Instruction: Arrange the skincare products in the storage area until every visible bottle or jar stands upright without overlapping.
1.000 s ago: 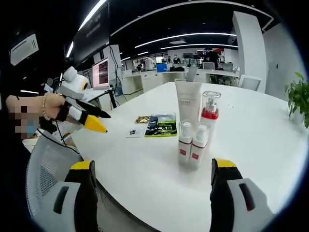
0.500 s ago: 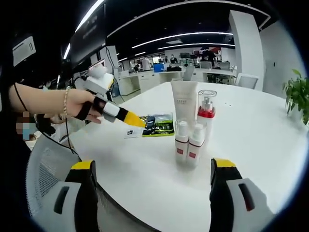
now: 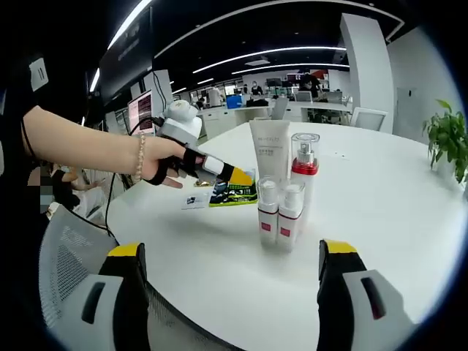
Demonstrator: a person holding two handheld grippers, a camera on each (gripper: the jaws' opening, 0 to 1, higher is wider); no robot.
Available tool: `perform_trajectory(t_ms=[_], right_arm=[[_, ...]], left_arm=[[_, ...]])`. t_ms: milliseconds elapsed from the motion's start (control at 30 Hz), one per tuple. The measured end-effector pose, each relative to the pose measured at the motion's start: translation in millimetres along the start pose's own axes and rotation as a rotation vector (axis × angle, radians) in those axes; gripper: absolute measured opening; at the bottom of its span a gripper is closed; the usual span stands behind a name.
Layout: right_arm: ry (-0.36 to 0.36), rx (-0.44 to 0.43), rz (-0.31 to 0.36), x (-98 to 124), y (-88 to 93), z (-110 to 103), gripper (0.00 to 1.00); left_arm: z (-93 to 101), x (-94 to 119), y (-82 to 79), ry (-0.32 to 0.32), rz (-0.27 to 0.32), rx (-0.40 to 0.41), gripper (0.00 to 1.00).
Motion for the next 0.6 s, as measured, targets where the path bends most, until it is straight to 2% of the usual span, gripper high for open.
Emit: perform_trajectory(t_ms=[133, 200, 267, 433, 600], right_arm=[[0.005, -0.004, -0.007, 0, 0.9, 1, 0.97], [0.006, -0.006, -0.01, 0, 1.2, 1, 0.97], [0.005, -0.005, -0.018, -1, 2.2, 0, 0.97], [0.006, -0.014, -0.029, -1, 4.1, 1, 0.97], [0.009, -0.02, -0.034, -2, 5.1, 2, 0.96]], left_arm=[[0.0, -10, 2.0, -0.053, -0.02, 0.001, 0.95], [-1.0, -25, -3.1, -0.069, -0.009, 0.025, 0.95], [0.4, -19, -2.9, -0.092, -0.01, 0.02, 0.94], [-1.6, -28, -6.2, -0.146, -0.021, -0.034, 0.94], [-14.0, -34, 0.9, -0.195, -0.049, 0.009, 0.94]])
Point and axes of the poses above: the point that each gripper's makers call its tool centre point, and the gripper's own axes: x roughly backward along the fingers, z roughly to its right, y roughly out of its underside, the point moved 1 cm from there along x, roughly backward along the fingers, and after that the axes turned 3 degrees about -z, right-handed, at the moved point
